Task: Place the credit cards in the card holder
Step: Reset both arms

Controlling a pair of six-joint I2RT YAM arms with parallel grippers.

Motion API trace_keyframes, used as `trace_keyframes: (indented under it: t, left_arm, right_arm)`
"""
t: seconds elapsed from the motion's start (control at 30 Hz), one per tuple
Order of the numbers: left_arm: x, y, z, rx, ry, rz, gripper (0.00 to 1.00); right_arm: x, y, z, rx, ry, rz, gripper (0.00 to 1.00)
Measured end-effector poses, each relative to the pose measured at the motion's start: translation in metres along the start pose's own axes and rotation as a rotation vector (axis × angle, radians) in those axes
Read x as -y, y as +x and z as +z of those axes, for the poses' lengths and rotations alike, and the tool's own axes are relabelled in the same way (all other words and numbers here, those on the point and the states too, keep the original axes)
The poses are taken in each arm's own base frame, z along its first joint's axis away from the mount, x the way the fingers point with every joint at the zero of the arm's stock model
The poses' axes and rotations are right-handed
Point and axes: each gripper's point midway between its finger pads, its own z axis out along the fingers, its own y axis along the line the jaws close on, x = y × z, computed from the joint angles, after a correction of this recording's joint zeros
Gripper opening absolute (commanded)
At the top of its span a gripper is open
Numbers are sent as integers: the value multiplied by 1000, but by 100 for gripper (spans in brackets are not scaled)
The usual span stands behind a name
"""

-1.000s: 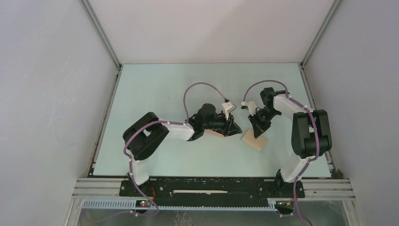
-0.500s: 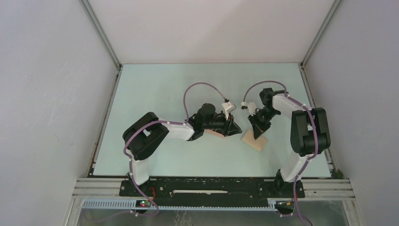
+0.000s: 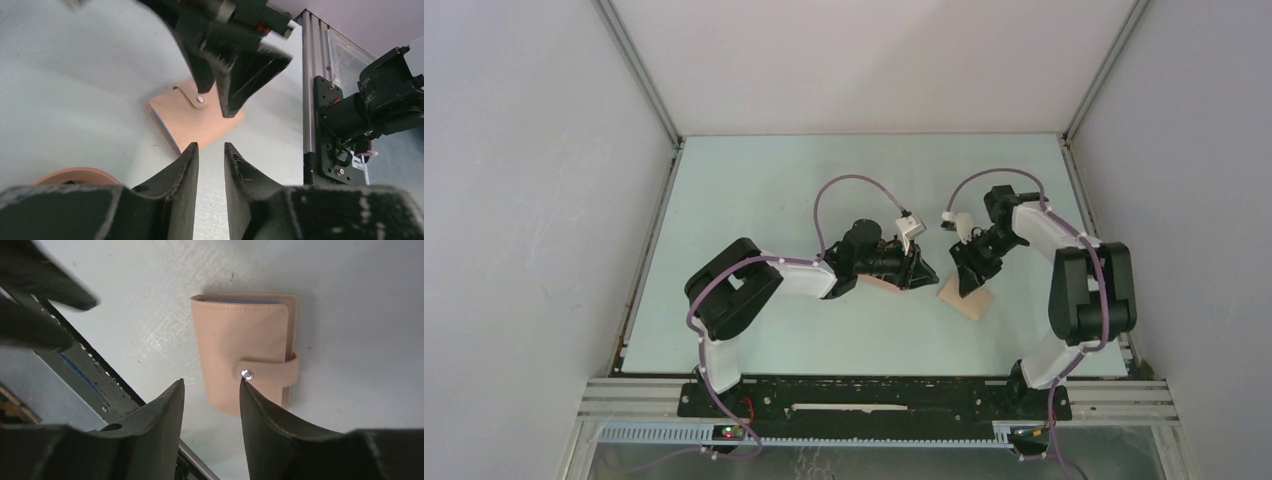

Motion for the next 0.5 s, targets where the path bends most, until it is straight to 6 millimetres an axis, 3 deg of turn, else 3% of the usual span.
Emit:
trace_keyframes:
  t: [0.13,0.33,0.43,0.5]
  left_arm:
    - [2,-1,-3,5,1,3,34]
    - [20,-15,-24,37,-3,11,36]
    - [33,-28,-39,54,-50,19,41]
    - [43,-39,-49,62,-94,25,45]
  right_arm:
    - [-10,-16,-32,139,52,-74,56]
    - [-20,-29,-75,316,132,-142,58]
    - [-22,-31,-91,393,176,-159,67]
    - [-25,-32,-109,470,226,-173,79]
